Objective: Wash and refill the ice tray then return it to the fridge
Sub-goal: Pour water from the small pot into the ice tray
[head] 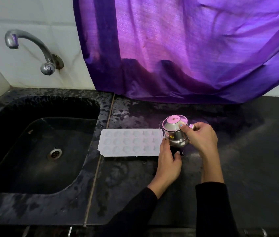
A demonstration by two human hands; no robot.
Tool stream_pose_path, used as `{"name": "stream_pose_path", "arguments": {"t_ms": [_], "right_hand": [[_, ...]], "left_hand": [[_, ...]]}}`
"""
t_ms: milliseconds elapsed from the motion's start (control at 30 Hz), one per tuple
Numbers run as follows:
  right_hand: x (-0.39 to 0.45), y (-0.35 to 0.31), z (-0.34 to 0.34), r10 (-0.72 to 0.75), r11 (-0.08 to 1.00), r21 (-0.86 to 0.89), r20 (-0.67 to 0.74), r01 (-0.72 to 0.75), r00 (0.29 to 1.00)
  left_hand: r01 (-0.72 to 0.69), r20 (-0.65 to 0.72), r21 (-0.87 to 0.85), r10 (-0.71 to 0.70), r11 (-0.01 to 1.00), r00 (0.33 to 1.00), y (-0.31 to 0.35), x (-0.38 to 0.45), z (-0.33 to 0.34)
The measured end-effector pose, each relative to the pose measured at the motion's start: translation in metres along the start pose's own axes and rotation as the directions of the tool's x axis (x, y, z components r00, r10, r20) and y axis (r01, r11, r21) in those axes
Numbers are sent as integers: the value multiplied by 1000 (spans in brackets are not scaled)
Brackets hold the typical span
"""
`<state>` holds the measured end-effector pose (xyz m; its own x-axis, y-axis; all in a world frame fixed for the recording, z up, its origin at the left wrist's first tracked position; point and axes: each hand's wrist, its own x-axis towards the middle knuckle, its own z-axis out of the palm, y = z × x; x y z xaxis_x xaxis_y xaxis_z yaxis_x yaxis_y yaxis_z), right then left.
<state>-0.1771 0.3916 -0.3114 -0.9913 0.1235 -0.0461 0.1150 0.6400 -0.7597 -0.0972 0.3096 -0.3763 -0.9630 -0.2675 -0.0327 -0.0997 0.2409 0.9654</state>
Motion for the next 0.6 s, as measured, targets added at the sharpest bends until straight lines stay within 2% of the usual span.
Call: {"name": "stream_pose_path", "arguments": {"t_ms": [600], "right_hand": [[-2,-1,2,4,999,-47,13,-3,1000]], "left_hand": [[41,30,-7,-41,999,999,-1,0,-1]]}}
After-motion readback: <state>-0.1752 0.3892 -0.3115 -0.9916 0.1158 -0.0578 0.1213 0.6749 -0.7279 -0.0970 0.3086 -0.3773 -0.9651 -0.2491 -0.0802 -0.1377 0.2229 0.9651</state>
